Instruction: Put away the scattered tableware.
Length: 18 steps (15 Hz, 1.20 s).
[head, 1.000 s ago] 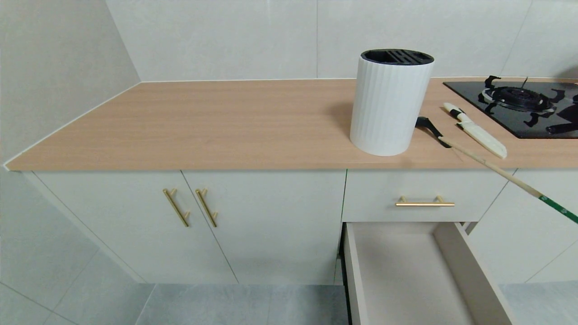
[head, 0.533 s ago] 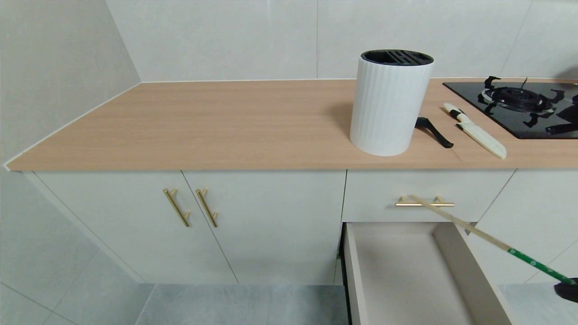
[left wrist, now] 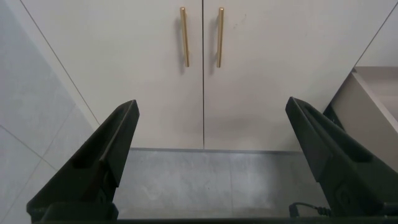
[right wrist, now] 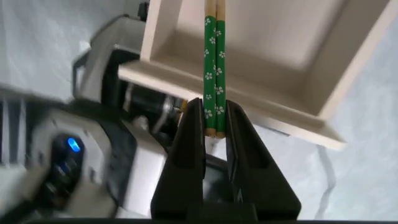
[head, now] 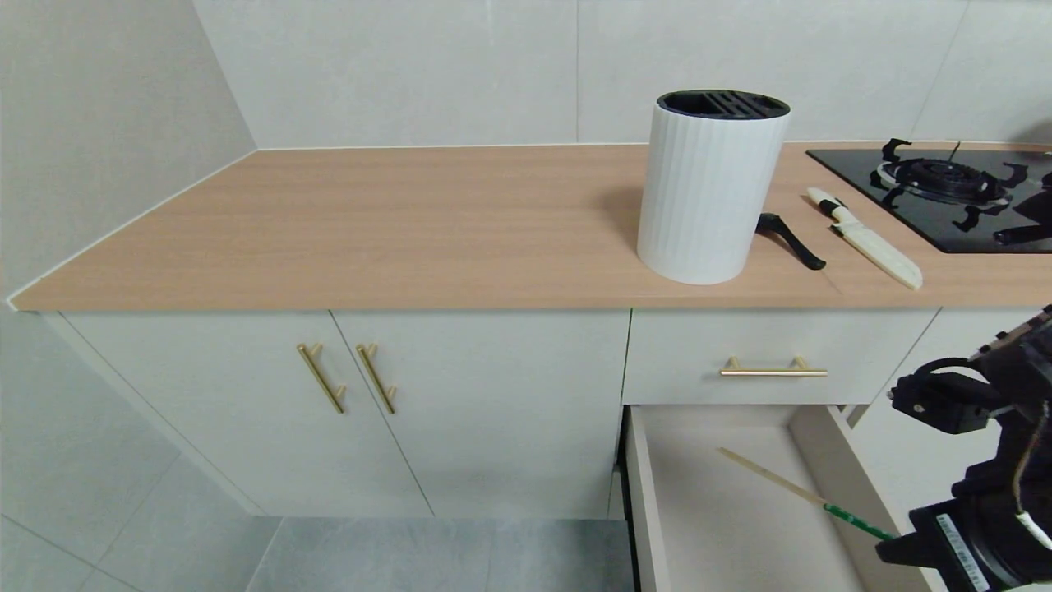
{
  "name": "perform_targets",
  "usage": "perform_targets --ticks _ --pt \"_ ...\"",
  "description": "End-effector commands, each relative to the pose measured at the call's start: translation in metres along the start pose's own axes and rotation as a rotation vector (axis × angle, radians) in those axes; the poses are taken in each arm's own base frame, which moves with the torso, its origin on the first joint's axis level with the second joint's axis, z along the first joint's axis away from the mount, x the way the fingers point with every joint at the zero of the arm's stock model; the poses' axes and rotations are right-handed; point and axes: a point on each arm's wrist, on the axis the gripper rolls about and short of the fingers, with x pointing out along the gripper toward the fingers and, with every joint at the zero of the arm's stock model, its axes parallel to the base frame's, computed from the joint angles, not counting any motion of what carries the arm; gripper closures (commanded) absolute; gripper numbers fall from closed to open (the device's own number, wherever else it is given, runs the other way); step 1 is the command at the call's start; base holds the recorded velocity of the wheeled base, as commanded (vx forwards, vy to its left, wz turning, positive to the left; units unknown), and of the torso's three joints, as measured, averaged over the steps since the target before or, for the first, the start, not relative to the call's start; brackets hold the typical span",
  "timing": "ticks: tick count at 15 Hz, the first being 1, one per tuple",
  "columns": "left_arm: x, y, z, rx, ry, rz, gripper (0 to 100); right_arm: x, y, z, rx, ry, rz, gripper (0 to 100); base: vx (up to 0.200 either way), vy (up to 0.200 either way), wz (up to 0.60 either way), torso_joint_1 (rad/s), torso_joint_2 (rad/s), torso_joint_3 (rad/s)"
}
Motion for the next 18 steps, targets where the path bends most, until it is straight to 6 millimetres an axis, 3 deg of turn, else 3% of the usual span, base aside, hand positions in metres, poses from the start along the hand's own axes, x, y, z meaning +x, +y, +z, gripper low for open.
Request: perform_targets --ticks 1,8,13,18 --pt "0.000 0.000 0.000 0.000 0.001 0.001 0 0.025 0.001 0.009 0.035 0.078 -0.031 100 0.000 0.000 0.00 0.000 0.00 0.000" --pt "0.000 0.000 0.000 0.000 0.001 0.001 0 0.073 -0.001 0.031 0.143 0.117 -0.010 100 0.000 0.000 0.00 0.000 0.00 0.000" --pt "0.000 0.000 0.000 0.000 0.001 0.001 0 0.078 -0.001 0.031 0.141 0.108 -0.006 100 0.000 0.000 0.00 -0.006 0.01 0.009" --pt "0.000 0.000 0.000 0.000 0.001 0.001 0 0.076 -0.001 0.031 0.139 0.087 -0.002 100 0.000 0.000 0.00 -0.166 0.38 0.206"
